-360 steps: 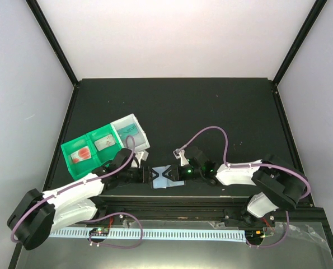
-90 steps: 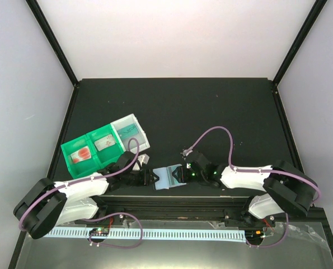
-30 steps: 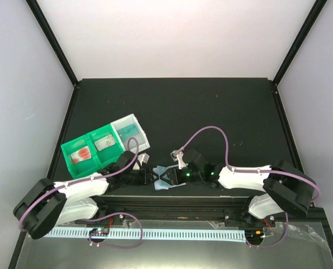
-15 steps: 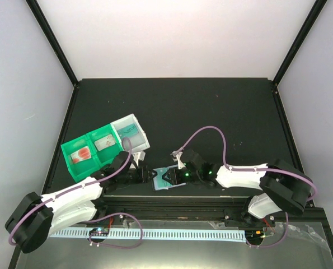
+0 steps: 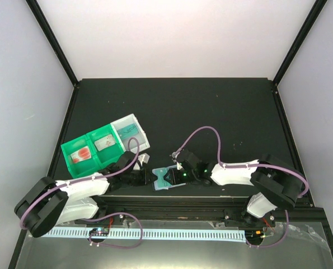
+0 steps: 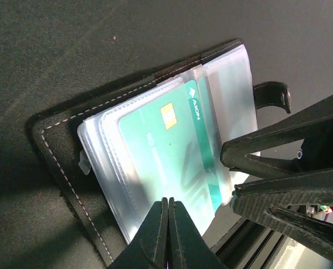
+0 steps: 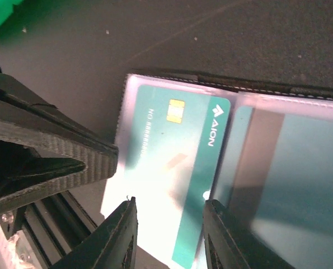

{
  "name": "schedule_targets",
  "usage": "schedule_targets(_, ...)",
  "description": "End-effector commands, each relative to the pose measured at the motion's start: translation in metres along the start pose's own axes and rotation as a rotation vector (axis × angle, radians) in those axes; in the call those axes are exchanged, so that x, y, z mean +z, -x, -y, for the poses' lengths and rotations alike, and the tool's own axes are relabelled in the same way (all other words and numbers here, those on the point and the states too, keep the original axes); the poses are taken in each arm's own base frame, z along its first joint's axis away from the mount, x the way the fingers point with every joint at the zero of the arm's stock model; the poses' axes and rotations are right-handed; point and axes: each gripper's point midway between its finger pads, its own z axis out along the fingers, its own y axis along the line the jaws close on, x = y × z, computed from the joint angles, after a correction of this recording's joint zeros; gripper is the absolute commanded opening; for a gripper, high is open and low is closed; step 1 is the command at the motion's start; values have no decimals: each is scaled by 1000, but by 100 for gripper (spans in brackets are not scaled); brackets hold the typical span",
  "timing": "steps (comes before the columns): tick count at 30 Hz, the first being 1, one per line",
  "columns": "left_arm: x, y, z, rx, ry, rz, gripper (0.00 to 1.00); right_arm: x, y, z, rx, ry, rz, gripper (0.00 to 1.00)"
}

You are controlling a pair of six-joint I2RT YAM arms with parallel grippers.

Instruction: Take the credit cards out of the card holder

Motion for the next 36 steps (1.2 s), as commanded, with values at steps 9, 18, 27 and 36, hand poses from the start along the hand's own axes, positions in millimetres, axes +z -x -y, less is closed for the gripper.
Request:
schedule_targets(9,8,-5,-13,16,33,-16,2,7,3,7,-5,-49,5,33)
schedule_targets(18,5,-6,-19,17,58,-1,2,7,1,7,4,-36,5,33)
schedule_targets(27,5,-4,-18,22,58,10,2,10,-2,5,14,-21,-8,32)
schedule_targets(36,6,-5,-21,20,65,5,1,11,-3,6,20,-15,-9,28)
